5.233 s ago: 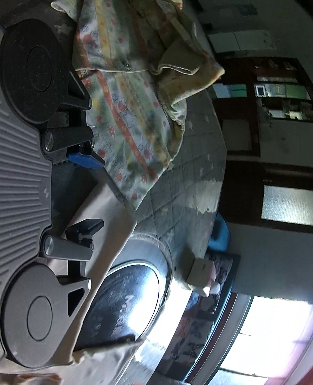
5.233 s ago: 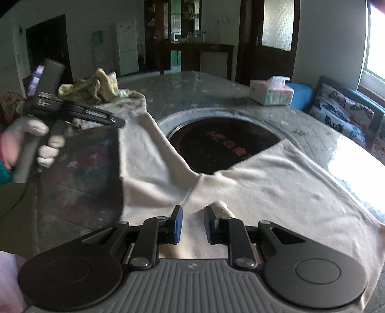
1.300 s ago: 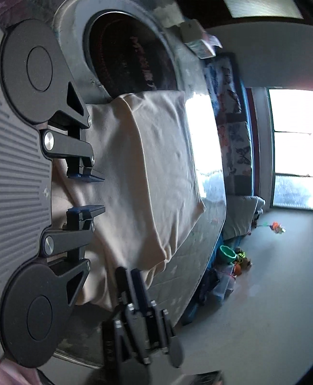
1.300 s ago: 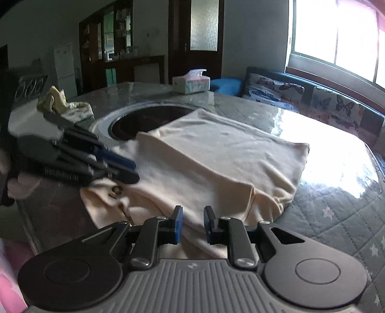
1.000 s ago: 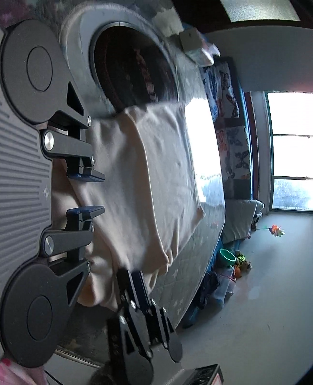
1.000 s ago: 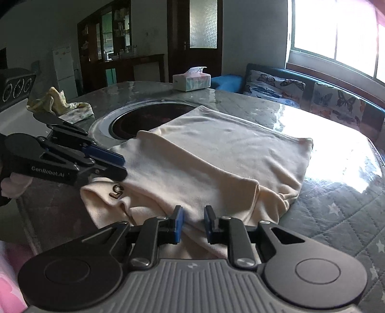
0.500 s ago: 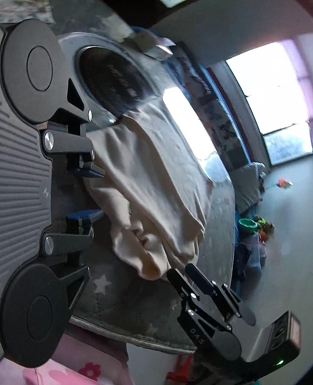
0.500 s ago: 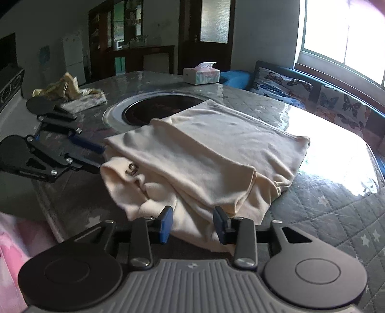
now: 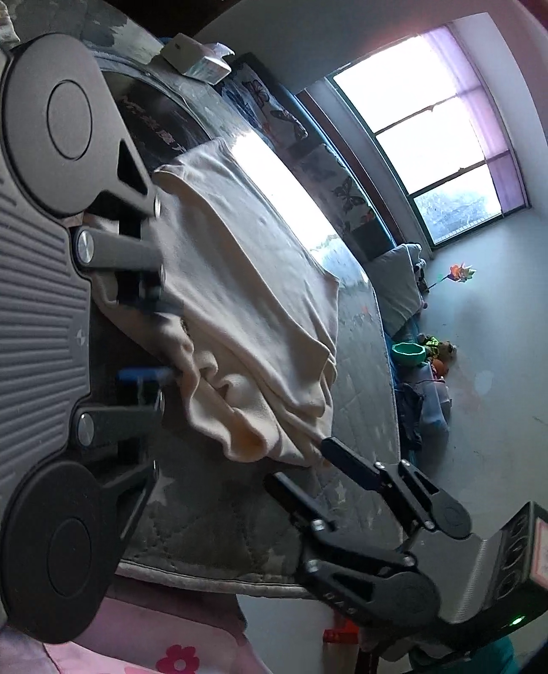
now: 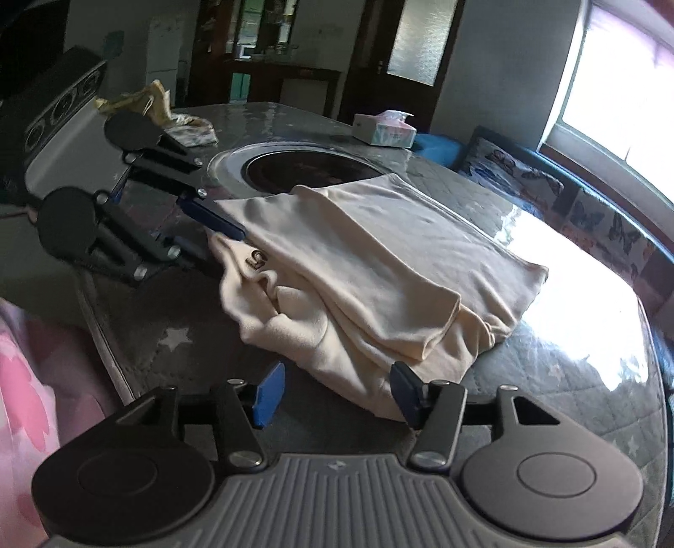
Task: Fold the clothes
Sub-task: 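Grasp the shirt edge with the left gripper while the right gripper grasps the other end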
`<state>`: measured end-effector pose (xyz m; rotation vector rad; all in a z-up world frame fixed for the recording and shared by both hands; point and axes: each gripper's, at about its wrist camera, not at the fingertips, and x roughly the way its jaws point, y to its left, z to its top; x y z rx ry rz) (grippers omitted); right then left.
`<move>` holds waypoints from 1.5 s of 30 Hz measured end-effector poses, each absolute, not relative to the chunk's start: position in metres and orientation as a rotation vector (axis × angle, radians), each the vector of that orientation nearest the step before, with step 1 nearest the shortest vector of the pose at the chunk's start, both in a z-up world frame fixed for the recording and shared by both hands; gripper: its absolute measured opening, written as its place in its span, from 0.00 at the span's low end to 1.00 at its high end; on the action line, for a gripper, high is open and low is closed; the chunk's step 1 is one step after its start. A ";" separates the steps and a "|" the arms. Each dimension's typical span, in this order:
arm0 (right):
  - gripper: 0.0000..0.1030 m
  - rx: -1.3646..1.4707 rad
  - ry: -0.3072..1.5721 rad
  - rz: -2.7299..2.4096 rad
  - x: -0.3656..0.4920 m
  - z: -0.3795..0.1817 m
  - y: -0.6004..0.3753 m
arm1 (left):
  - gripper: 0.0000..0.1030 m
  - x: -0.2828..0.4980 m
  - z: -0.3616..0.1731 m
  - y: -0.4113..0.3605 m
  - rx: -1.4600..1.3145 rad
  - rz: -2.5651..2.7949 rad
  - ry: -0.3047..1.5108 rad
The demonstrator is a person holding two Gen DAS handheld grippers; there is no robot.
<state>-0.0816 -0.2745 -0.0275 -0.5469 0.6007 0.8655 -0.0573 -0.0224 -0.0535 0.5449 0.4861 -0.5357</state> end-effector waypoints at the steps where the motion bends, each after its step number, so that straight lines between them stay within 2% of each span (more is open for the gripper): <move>1: 0.58 -0.561 0.593 0.869 -0.083 -0.029 -0.273 | 0.12 -0.056 -0.051 -0.021 0.526 -0.536 0.481; 8: 0.65 -0.602 0.530 0.912 -0.080 -0.035 -0.268 | 0.09 -0.027 -0.024 -0.004 0.337 -0.514 0.490; 12: 0.65 -0.591 0.500 0.910 -0.067 -0.041 -0.262 | 0.09 -0.016 -0.013 0.000 0.275 -0.519 0.501; 15: 0.60 -0.584 0.488 0.906 -0.054 -0.044 -0.257 | 0.09 -0.008 -0.010 0.001 0.246 -0.523 0.514; 18: 0.48 -0.571 0.493 0.913 -0.040 -0.044 -0.256 | 0.09 -0.006 -0.010 0.003 0.237 -0.524 0.521; 20: 0.29 -0.556 0.511 0.926 -0.033 -0.042 -0.257 | 0.09 -0.008 -0.013 0.005 0.244 -0.525 0.525; 22: 0.17 -0.533 0.534 0.935 -0.028 -0.039 -0.259 | 0.12 -0.014 -0.017 0.007 0.251 -0.530 0.529; 25: 0.11 -0.485 0.579 0.934 -0.021 -0.033 -0.260 | 0.15 -0.025 -0.023 0.008 0.283 -0.532 0.524; 26: 0.11 -0.464 0.592 0.938 -0.019 -0.031 -0.261 | 0.17 -0.028 -0.025 0.008 0.301 -0.530 0.521; 28: 0.10 -0.423 0.614 0.943 -0.014 -0.026 -0.263 | 0.28 -0.033 -0.030 0.009 0.331 -0.510 0.520; 30: 0.10 -0.397 0.628 0.941 -0.012 -0.023 -0.265 | 0.30 -0.035 -0.034 0.009 0.353 -0.495 0.521; 32: 0.09 -0.373 0.640 0.938 -0.011 -0.019 -0.266 | 0.41 -0.039 -0.038 0.010 0.378 -0.482 0.515; 35: 0.09 -0.326 0.666 0.931 -0.005 -0.013 -0.269 | 0.47 -0.045 -0.042 0.006 0.436 -0.475 0.490; 44: 0.08 -0.302 0.655 0.912 -0.002 0.002 -0.268 | 0.48 -0.042 -0.057 0.006 0.510 -0.450 0.499; 45: 0.08 -0.303 0.653 0.910 -0.003 0.003 -0.268 | 0.45 -0.041 -0.057 0.007 0.509 -0.448 0.500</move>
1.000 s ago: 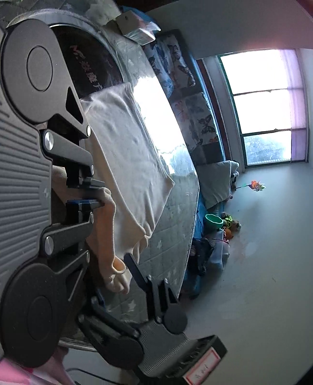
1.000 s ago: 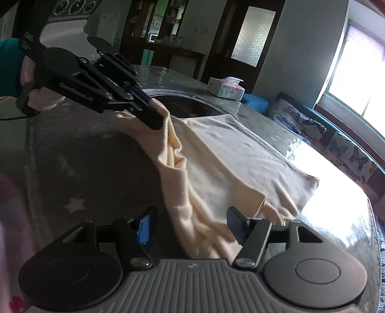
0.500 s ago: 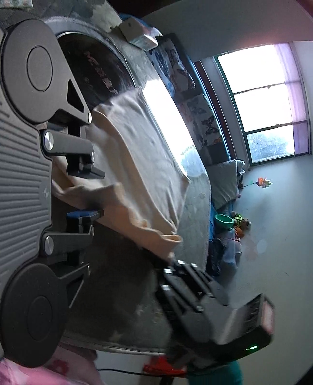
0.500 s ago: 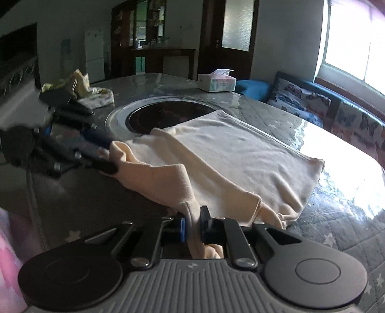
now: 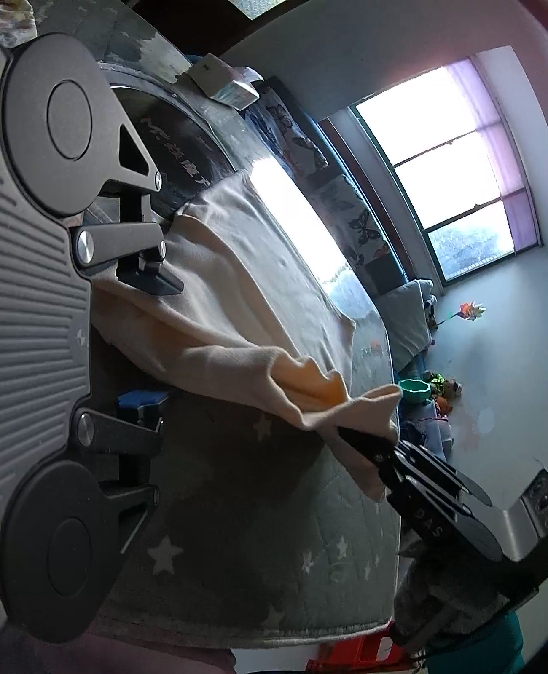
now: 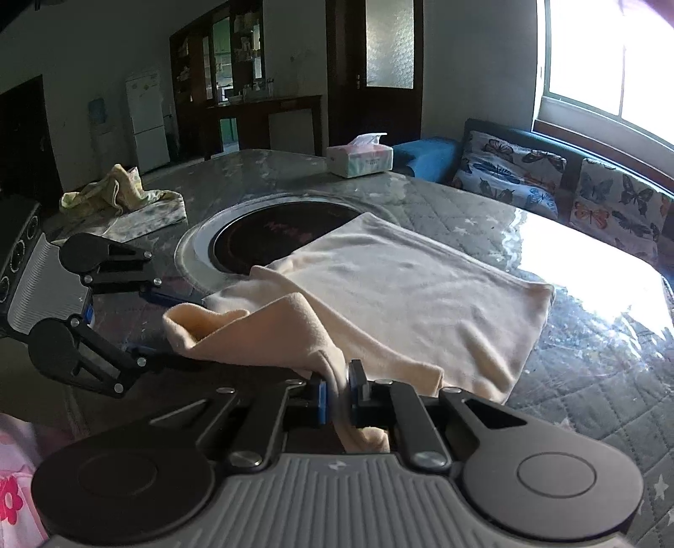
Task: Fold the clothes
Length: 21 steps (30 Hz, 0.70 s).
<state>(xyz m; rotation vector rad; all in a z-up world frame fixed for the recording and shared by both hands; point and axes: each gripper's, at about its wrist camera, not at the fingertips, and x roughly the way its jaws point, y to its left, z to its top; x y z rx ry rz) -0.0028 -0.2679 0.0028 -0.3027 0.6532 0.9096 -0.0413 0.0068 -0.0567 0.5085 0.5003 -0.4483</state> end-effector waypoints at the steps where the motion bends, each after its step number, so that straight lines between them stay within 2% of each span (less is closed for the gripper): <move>1: 0.08 -0.303 0.651 0.907 -0.004 0.003 -0.268 | 0.34 -0.041 -0.057 0.008 0.509 -0.450 0.501; 4: 0.07 -0.308 0.644 0.898 -0.007 0.003 -0.270 | 0.16 -0.038 -0.056 0.010 0.513 -0.457 0.504; 7: 0.05 -0.314 0.632 0.888 -0.011 0.002 -0.272 | 0.06 -0.040 -0.051 0.014 0.482 -0.470 0.497; 21: 0.04 -0.301 0.617 0.919 -0.079 0.030 -0.310 | 0.06 -0.095 0.000 0.017 0.381 -0.548 0.479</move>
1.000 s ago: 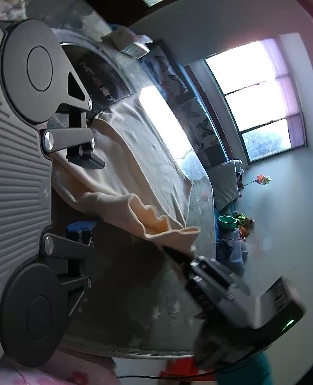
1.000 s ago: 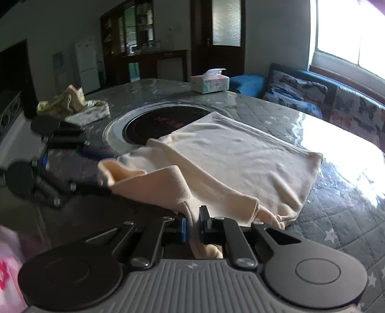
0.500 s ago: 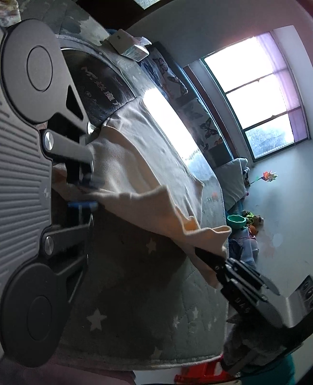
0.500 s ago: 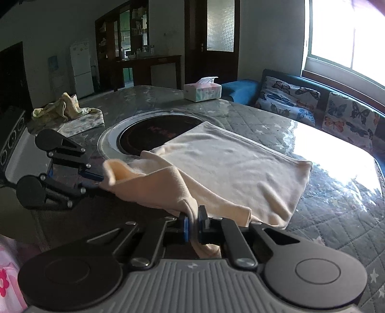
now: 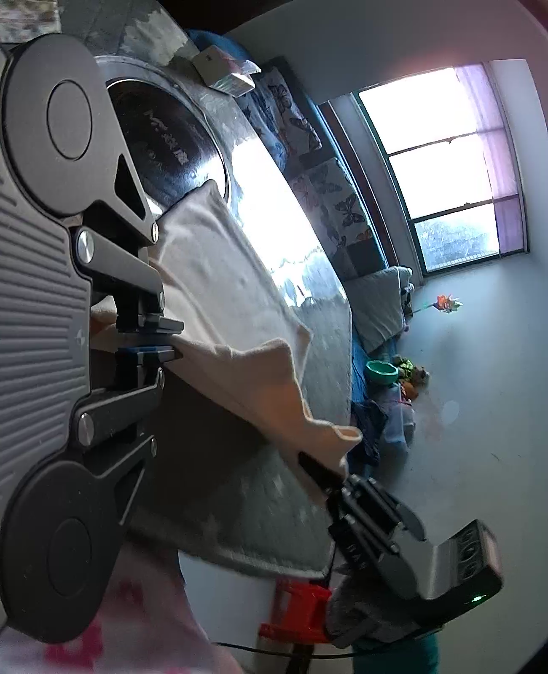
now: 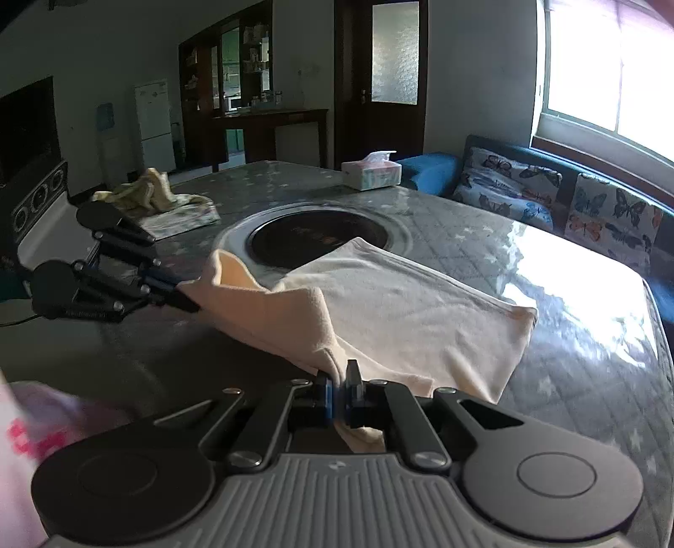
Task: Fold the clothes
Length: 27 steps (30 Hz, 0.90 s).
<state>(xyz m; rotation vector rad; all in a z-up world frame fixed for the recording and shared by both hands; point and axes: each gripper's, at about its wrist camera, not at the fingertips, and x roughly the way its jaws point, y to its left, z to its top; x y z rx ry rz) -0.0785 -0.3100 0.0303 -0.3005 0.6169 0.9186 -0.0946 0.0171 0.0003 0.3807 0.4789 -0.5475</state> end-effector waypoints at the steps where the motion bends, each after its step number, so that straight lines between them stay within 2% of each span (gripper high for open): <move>1: 0.04 -0.302 0.623 0.923 -0.086 0.033 -0.313 | 0.06 -0.102 0.005 0.017 0.378 -0.553 0.478; 6: 0.04 -0.284 0.663 0.919 -0.119 0.048 -0.332 | 0.06 -0.125 0.021 0.016 0.316 -0.591 0.500; 11: 0.04 -0.287 0.652 0.904 -0.112 0.058 -0.335 | 0.05 -0.112 0.021 0.012 0.322 -0.569 0.490; 20: 0.04 -0.314 0.597 0.872 -0.036 0.068 -0.309 | 0.05 -0.024 0.024 0.016 0.313 -0.476 0.471; 27: 0.04 -0.319 0.616 0.791 0.050 0.033 -0.277 | 0.06 0.063 -0.008 0.013 0.262 -0.352 0.537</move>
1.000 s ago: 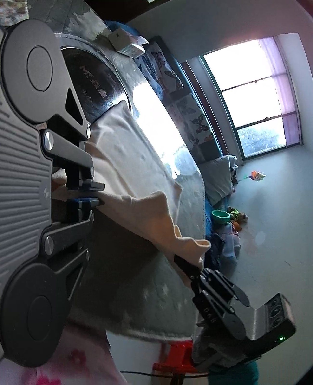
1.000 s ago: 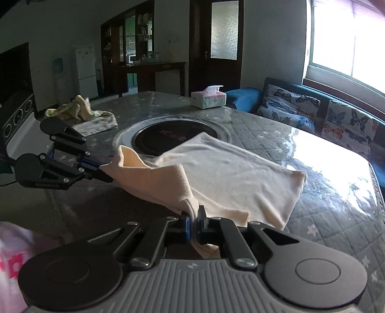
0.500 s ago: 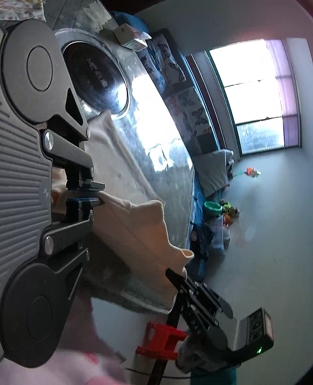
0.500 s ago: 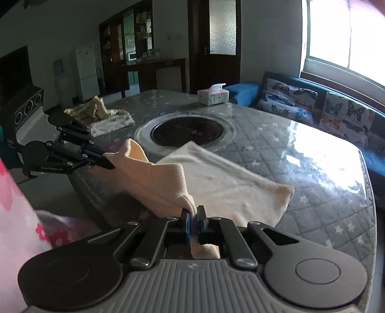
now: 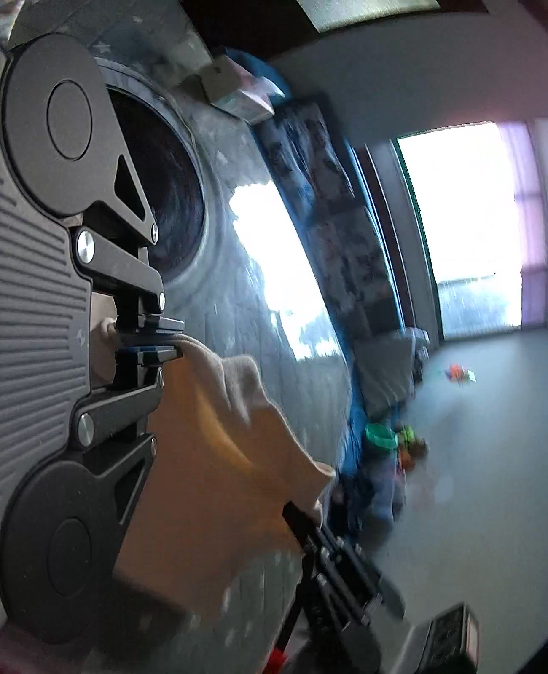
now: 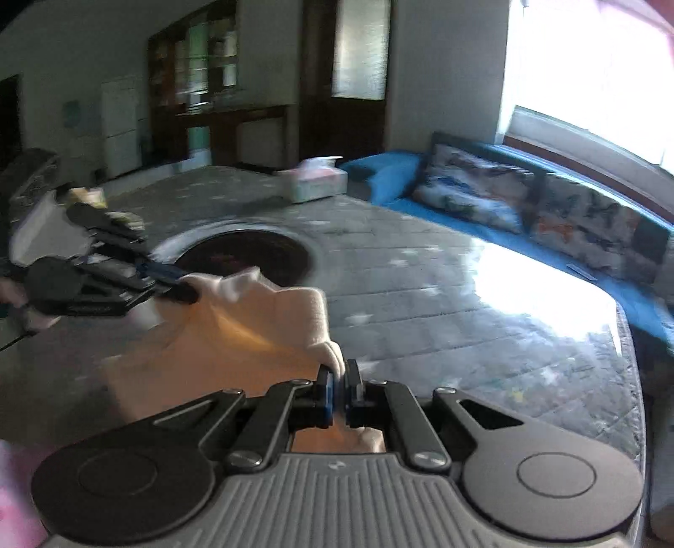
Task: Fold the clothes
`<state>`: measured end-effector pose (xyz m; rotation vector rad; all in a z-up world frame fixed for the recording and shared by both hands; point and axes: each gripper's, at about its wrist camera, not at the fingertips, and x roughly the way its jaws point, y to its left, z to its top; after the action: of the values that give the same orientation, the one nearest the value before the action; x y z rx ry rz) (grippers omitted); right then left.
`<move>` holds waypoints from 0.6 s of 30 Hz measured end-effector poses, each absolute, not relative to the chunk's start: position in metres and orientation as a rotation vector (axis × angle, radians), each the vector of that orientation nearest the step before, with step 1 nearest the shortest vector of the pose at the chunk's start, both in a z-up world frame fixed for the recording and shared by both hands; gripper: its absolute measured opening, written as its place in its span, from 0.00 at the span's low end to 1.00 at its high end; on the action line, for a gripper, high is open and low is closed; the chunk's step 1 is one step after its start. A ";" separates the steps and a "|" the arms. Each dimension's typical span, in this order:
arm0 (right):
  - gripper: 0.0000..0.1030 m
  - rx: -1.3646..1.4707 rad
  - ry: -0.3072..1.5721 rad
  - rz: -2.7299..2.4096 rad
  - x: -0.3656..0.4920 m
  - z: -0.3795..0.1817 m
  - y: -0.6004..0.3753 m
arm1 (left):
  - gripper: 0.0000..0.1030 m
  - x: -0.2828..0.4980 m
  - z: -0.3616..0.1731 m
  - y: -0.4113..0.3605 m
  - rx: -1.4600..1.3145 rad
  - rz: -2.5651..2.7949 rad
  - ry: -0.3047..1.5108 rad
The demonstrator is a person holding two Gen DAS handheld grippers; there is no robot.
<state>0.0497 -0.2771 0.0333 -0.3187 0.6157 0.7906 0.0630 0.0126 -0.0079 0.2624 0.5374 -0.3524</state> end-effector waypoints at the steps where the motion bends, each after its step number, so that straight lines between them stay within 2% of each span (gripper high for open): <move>1: 0.05 -0.298 0.634 0.777 0.059 0.022 -0.274 | 0.06 0.071 -0.015 0.011 0.259 -0.331 0.548; 4: 0.08 -0.253 0.670 0.709 0.081 -0.013 -0.268 | 0.10 0.086 -0.032 0.005 0.255 -0.278 0.579; 5: 0.12 -0.243 0.674 0.688 0.084 -0.020 -0.267 | 0.11 0.090 -0.037 0.003 0.262 -0.264 0.585; 10: 0.18 -0.184 0.693 0.624 0.097 -0.040 -0.271 | 0.24 0.096 -0.040 0.006 0.273 -0.222 0.588; 18: 0.18 -0.136 0.669 0.613 0.086 -0.015 -0.279 | 0.21 0.101 -0.021 0.035 0.168 -0.134 0.588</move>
<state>0.0863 -0.2786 -0.0147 -0.1363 0.6693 0.6130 0.1008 0.0350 -0.0210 0.1684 0.5881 -0.1337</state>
